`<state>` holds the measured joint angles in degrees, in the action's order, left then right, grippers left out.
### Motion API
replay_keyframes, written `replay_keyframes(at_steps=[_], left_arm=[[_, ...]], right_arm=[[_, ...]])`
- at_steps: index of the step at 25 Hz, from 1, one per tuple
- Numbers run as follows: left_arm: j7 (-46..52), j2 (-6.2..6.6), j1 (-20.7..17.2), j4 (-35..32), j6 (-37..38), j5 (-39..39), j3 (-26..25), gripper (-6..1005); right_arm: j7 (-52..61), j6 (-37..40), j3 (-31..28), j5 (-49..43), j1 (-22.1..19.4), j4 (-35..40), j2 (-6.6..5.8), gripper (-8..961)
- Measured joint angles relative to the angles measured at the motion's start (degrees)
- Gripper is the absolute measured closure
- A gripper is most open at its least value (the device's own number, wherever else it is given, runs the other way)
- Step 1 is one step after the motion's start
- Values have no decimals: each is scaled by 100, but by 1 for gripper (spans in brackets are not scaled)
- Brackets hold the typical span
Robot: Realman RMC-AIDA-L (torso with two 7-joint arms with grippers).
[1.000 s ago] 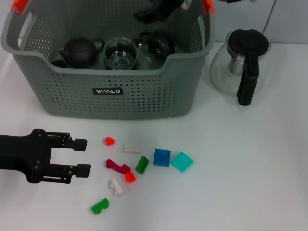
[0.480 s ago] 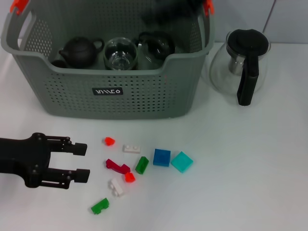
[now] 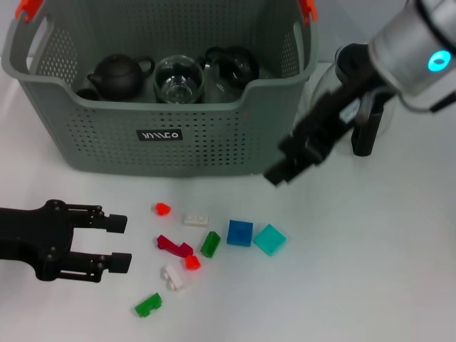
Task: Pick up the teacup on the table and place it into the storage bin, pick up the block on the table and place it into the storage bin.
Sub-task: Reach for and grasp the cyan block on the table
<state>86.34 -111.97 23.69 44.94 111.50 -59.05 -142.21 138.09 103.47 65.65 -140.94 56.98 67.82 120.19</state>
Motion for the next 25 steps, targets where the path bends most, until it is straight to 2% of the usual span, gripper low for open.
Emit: replay_keyframes(at_steps=[5, 16, 25], left_arm=[[-2, 0, -2, -3, -6, 0, -2, 263], [-12, 0, -16, -3, -21, -1, -6, 262], [-13, -18, -35, -11, -24, 0, 0, 262]], right_arm=[[318, -287, 518, -33, -3, -513, 6, 317], [924, -855, 1774, -120, -56, -623, 11, 318], [1639, -1582, 2757, -212, 78, -1100, 51, 317]])
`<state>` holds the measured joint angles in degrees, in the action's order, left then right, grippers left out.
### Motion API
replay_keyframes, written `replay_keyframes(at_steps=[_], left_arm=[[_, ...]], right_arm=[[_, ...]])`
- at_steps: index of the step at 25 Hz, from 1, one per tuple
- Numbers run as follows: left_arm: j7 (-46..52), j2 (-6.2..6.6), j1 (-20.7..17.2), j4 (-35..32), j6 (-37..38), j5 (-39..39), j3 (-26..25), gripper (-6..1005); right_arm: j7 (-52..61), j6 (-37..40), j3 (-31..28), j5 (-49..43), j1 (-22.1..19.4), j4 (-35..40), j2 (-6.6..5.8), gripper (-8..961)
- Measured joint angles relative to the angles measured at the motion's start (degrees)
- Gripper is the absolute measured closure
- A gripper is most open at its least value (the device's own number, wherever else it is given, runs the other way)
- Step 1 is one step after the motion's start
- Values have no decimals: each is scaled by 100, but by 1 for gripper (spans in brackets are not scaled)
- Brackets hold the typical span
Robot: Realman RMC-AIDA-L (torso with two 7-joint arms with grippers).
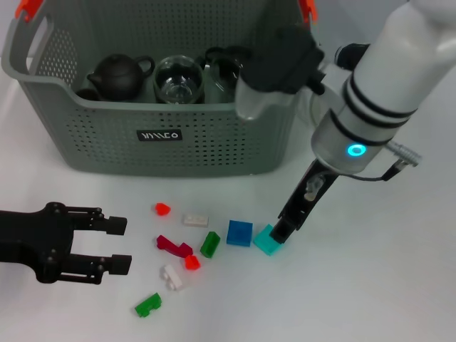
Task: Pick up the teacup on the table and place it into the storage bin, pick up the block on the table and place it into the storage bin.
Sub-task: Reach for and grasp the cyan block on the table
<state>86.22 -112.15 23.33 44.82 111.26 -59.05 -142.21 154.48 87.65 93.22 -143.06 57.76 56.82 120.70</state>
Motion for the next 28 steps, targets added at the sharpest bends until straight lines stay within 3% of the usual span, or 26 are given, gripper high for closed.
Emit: replay_keyframes(at_steps=[20, 28], left_arm=[[-156, -22, 88, 0, -16, 147, 35, 262], [-203, -10, 98, 0, -20, 149, 35, 261]], right_arm=[[911, -761, 288, 286, -64, -607, 20, 317], [922, -1208, 708, 288, -58, -695, 27, 316]])
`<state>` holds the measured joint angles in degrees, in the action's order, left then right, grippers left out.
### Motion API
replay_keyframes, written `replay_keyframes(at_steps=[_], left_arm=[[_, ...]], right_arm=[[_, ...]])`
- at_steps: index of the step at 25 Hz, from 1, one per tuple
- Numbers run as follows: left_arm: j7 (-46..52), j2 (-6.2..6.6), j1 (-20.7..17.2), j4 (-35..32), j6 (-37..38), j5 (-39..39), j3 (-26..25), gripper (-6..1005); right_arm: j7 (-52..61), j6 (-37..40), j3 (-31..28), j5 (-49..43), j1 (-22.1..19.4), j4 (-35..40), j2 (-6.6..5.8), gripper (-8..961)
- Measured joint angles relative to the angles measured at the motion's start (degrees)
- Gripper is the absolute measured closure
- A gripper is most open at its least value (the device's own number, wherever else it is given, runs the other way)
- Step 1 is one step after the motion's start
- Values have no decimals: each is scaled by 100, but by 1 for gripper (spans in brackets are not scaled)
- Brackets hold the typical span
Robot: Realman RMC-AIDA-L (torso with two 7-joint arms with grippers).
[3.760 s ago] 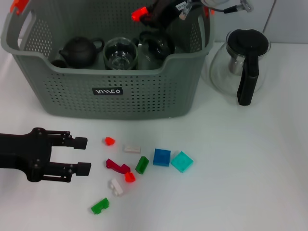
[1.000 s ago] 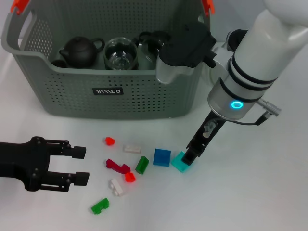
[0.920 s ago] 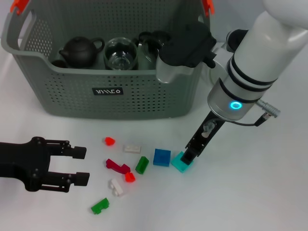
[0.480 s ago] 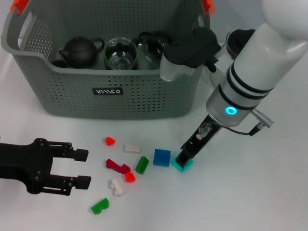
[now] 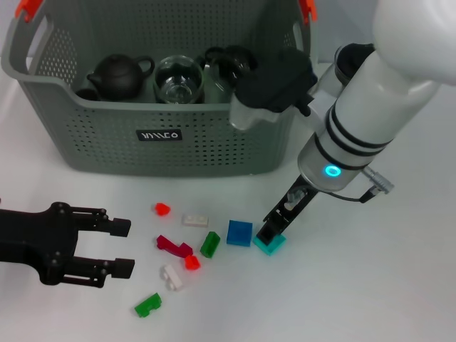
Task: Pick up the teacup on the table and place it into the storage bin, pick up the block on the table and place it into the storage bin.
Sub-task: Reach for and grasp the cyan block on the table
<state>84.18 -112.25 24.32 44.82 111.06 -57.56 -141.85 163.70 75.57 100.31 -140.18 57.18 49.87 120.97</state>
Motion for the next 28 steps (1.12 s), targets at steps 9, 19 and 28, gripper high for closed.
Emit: replay_keyframes(at_steps=[9, 19, 28], left_arm=[[-7, -4, -4, 0, -15, 0, 0, 261], [-3, 3, -4, 0, -24, 64, -27, 261], [-19, 2, 7, -28, -36, 70, -34, 261]], right_arm=[[-148, -77, 246, 285, -1, 41, 8, 316], [-223, 162, 249, 391, 70, 14, -17, 316], [-90, -80, 329, 117, 35, -40, -7, 150]])
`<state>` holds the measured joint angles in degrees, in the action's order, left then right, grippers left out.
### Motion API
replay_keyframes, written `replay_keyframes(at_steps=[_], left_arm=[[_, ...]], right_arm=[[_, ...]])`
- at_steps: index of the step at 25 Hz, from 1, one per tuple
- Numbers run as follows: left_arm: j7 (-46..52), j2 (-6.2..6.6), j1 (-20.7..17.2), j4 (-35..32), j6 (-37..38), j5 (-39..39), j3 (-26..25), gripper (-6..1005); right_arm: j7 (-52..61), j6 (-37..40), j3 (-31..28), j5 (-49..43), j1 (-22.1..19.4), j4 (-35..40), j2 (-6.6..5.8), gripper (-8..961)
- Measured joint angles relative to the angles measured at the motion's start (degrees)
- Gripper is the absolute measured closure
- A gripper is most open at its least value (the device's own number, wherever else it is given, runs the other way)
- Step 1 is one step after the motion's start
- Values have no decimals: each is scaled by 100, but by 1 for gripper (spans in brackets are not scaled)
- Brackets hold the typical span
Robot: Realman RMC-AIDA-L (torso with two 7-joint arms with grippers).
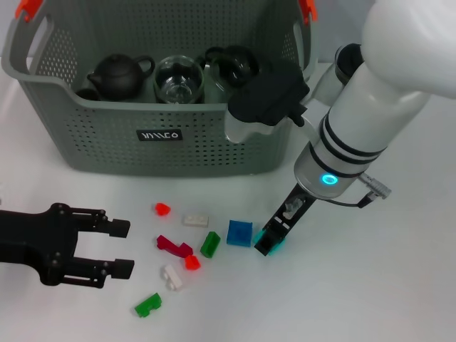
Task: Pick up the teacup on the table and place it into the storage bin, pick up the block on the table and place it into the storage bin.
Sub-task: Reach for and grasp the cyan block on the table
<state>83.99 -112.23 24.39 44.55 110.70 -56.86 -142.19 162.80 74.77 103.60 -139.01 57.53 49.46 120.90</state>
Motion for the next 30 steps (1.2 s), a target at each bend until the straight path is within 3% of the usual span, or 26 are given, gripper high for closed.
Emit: replay_keyframes(at_steps=[9, 30], left_arm=[[-6, 0, 21, -37, -12, 0, -7, 260], [-69, 17, 16, -157, -102, 0, 12, 260]], right_arm=[[220, -324, 414, 23, -20, -42, 16, 153], [397, -402, 532, 2, -28, -98, 25, 157]])
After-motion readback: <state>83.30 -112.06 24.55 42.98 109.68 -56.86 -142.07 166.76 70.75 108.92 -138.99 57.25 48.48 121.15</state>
